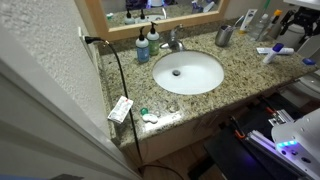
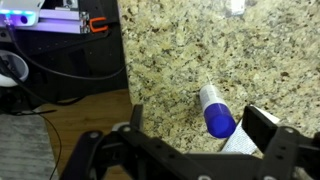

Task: Pick up the blue bottle and place it on the left. Then pick up the small bottle with a blue cap and place it on the left

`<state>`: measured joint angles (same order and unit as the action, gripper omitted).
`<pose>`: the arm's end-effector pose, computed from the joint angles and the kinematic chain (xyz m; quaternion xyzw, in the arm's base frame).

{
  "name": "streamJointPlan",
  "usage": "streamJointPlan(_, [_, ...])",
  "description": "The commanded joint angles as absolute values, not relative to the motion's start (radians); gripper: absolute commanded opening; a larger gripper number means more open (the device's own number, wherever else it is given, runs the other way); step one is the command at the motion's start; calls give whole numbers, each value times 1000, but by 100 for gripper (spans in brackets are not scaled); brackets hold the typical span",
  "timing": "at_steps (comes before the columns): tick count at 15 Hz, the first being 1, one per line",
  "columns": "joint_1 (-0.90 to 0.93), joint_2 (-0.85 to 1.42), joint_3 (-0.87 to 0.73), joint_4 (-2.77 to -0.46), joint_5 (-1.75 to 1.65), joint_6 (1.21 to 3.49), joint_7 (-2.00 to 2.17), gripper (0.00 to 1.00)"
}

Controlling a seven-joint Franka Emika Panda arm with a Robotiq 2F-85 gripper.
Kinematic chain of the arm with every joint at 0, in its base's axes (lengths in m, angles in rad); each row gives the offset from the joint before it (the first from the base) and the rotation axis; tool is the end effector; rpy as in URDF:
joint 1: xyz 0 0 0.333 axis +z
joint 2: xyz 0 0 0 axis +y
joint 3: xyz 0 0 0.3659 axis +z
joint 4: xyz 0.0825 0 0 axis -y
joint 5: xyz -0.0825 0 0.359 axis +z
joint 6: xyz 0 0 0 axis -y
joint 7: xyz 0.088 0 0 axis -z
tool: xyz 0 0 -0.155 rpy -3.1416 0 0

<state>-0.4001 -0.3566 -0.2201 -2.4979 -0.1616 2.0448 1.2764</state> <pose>0.2917 -0.2292 0.4142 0.6213 -0.7813 -0.0372 0.0466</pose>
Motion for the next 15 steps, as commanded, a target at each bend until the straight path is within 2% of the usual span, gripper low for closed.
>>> streamJointPlan(1, [-421, -225, -244, -2468, -127, 2145, 1370, 100])
streamJointPlan(7, [-408, -123, -284, -2451, -102, 2275, 1504, 100])
streamJointPlan(14, [-396, -99, -297, -2453, -115, 2274, 1555, 100])
streamJointPlan(15, [-394, -90, -298, -2448, -115, 2267, 1549, 94])
